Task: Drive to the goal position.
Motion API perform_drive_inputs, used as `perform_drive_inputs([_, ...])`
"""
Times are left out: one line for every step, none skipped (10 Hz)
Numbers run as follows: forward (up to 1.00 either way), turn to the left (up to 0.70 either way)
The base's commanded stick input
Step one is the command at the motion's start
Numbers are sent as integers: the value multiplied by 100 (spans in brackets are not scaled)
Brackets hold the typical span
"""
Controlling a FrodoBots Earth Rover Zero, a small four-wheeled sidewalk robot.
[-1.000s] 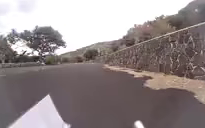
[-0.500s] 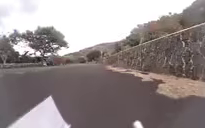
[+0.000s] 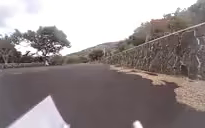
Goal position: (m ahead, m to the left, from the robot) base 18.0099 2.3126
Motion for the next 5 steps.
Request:
perform_drive_inputs([100,0])
perform_drive_inputs([100,0])
perform_drive_inputs([100,0])
perform_drive_inputs([100,0])
perform_drive_inputs([100,0])
